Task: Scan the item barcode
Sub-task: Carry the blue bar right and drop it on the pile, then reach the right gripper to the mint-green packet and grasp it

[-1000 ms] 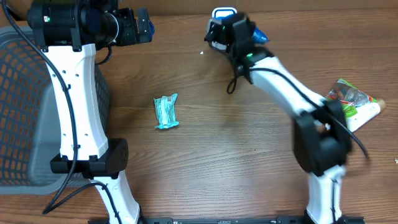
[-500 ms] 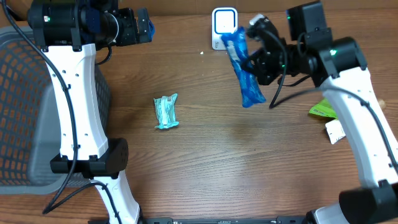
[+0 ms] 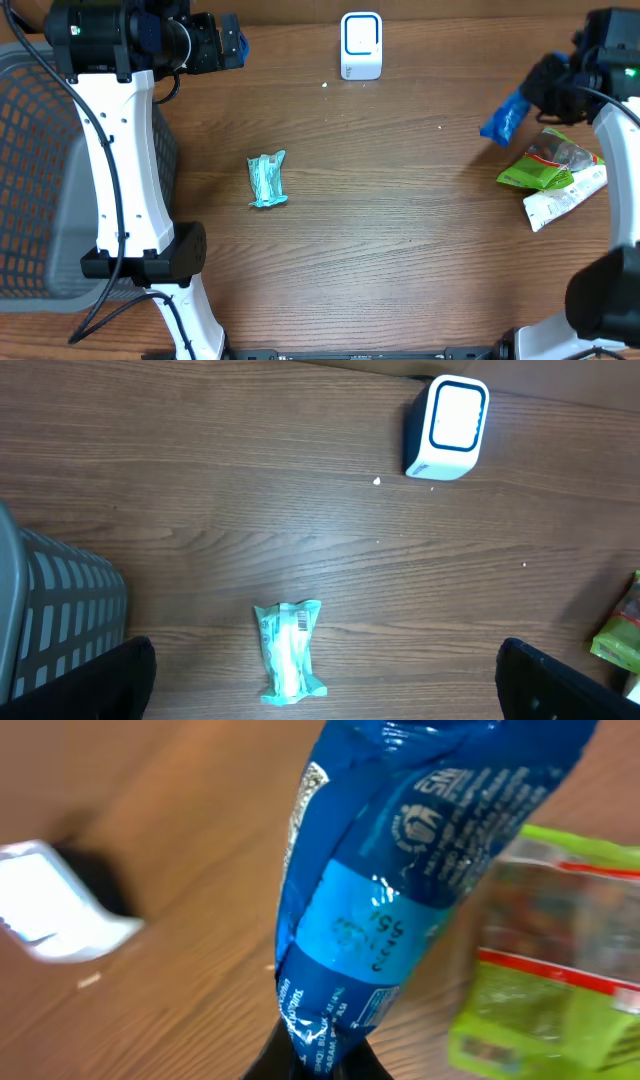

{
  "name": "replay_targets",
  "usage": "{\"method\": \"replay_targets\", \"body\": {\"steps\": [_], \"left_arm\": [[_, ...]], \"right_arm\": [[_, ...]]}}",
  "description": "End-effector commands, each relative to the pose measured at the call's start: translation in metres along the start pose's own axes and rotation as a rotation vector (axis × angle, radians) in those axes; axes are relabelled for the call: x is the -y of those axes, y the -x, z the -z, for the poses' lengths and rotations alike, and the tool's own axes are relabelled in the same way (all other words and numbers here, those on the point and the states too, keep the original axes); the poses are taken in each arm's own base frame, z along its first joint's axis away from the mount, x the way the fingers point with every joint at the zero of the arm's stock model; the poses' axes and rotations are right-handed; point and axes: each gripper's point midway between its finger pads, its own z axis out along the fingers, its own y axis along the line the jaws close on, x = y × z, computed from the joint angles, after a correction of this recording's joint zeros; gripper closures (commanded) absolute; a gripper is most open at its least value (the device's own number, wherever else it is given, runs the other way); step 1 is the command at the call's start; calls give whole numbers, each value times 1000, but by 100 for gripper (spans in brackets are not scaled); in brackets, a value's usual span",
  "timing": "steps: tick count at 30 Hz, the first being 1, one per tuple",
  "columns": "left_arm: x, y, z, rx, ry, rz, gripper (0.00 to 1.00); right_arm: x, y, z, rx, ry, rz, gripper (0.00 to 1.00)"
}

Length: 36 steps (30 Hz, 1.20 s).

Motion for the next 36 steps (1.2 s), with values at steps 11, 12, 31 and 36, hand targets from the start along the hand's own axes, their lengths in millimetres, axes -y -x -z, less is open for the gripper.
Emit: {"method": "replay_targets", "body": {"steps": [11, 12, 31, 36], "left_arm": [[6, 0, 8, 16, -15, -20, 0], [6, 0, 8, 16, -15, -20, 0], [6, 0, 8, 16, -15, -20, 0], [6, 0, 8, 16, -15, -20, 0]], "right_arm": [[86, -1, -81, 102, -287, -7, 64], [85, 1, -80, 106, -284, -8, 62], [-156, -114, -3, -303, 579, 339, 18], [-205, -205, -29, -420, 615, 435, 14]]}}
